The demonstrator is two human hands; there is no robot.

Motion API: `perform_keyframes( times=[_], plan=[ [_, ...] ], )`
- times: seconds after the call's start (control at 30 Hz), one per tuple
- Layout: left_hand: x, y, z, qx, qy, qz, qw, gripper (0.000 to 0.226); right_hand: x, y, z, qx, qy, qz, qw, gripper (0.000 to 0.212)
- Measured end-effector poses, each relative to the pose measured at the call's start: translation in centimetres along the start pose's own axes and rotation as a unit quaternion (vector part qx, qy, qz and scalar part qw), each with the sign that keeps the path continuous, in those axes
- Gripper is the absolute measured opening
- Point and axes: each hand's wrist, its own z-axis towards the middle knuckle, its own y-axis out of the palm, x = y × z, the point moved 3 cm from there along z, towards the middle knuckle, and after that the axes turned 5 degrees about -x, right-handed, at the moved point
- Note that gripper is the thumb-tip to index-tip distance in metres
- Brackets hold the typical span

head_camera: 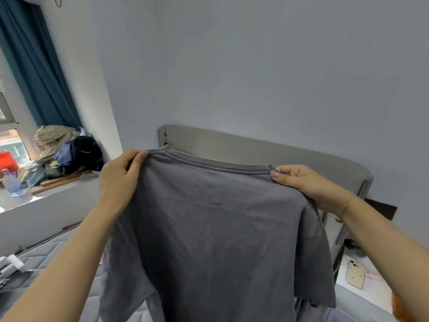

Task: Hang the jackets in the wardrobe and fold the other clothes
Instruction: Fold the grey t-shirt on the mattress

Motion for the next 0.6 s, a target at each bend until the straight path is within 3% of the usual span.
perform_keyframes(
  times=[0.17, 0.3, 0.4, 0.6],
  plan=[
    [-3.2, 1.7, 1.2, -0.047, 0.017, 0.135, 0.99, 0.027, 4.8, 1.5, 1.5, -0.046, 0.065, 0.084, 0.993, 0.044],
    [-7.3, 8.0, 1.2, -0.184, -0.027, 0.151, 0.971, 0.03, 12.1, 1.8, 4.3, -0.021, 0.115, 0.109, 0.987, 0.043],
    [-11.3, 15.5, -0.2, -0.247, -0.086, 0.176, 0.949, 0.029, 20.4, 1.0, 7.1, 0.045, 0.129, 0.067, 0.988, 0.039],
    [-22.3, 37.3, -8.4, -0.267, -0.216, 0.157, 0.926, 0.024, 41.2, -2.0, 12.4, 0.109, 0.18, -0.033, 0.977, 0.035]
  ],
)
